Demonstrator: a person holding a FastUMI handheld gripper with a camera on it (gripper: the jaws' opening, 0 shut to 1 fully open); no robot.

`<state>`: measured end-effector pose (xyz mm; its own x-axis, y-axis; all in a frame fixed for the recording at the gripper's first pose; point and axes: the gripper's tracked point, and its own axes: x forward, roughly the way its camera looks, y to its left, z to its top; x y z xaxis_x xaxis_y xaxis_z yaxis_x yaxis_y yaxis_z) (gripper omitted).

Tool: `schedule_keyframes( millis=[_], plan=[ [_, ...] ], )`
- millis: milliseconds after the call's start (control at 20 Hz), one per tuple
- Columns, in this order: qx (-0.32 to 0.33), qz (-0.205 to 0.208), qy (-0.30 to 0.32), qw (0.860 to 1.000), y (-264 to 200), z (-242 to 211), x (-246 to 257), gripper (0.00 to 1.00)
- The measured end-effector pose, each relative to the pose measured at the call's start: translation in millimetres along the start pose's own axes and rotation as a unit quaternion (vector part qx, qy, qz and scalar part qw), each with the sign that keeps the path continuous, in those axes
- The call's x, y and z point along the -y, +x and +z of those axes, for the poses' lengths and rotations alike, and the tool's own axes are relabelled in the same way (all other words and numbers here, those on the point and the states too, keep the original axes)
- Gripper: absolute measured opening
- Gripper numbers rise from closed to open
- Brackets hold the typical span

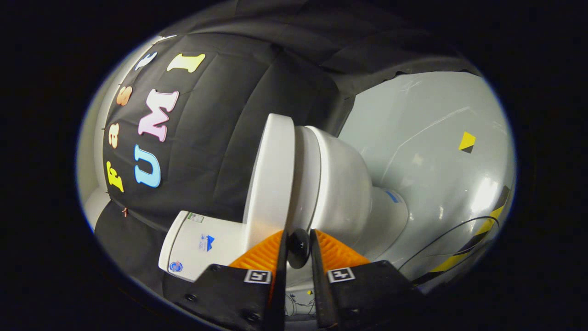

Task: Open the toilet lid.

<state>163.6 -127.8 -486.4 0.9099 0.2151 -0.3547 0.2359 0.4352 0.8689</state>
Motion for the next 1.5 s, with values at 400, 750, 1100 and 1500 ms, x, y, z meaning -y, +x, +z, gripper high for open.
schedule_keyframes(
  millis=[400, 750, 1100, 1500],
  plan=[
    [-0.005, -0.011, -0.014, 1.0, -7.9, 2.5, -1.6, 0.05],
    [-0.003, 0.012, -0.068, 0.998, -16.3, 7.7, -43.1, 0.05],
    [0.007, 0.021, -0.157, 0.987, -27.7, 8.7, -109.3, 0.05],
    [0.026, 0.012, -0.273, 0.962, -40.8, -8.8, -190.9, 0.05]
  ],
)
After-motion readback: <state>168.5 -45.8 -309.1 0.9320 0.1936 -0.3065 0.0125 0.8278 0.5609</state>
